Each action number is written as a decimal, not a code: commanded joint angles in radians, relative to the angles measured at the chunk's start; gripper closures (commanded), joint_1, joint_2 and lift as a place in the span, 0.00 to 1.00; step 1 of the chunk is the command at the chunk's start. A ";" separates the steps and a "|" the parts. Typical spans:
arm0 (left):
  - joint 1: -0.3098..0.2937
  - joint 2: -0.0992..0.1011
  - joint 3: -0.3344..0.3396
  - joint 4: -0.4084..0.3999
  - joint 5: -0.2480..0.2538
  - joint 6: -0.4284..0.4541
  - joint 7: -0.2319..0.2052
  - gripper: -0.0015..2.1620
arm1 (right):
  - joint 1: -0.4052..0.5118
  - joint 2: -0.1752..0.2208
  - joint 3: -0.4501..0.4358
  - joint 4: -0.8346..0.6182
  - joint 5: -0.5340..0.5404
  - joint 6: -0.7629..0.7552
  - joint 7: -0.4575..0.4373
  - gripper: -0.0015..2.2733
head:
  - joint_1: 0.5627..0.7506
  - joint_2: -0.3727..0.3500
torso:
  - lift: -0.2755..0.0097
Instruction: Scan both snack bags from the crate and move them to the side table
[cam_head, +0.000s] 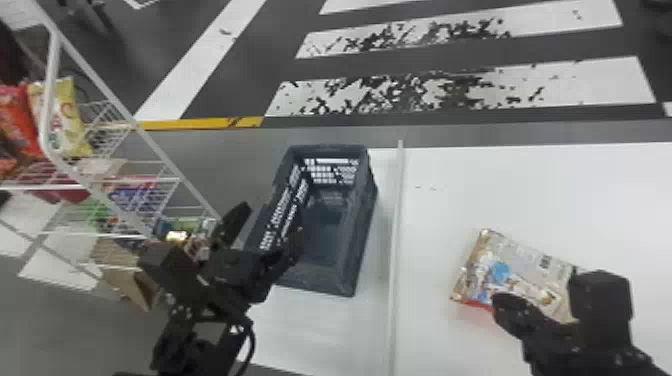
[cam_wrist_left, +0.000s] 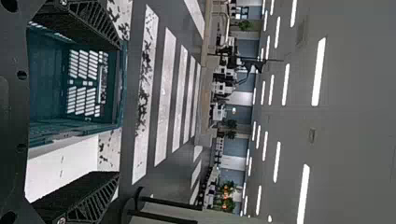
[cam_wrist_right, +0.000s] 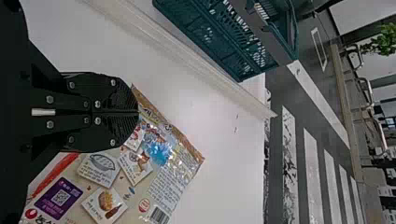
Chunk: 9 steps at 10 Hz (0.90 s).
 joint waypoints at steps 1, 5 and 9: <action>0.011 -0.002 -0.006 -0.001 -0.003 -0.008 -0.002 0.02 | -0.083 0.003 0.017 0.078 -0.001 0.008 0.002 0.99 | 0.70 1.00 | 0.86; 0.037 0.000 -0.006 -0.001 -0.007 -0.033 -0.004 0.02 | -0.236 0.006 0.017 0.230 -0.032 0.008 0.034 0.99 | 0.70 1.00 | 0.86; 0.047 -0.002 -0.011 -0.004 -0.010 -0.051 -0.004 0.02 | -0.373 0.029 0.018 0.399 -0.035 0.029 0.028 0.99 | 0.70 1.00 | 0.86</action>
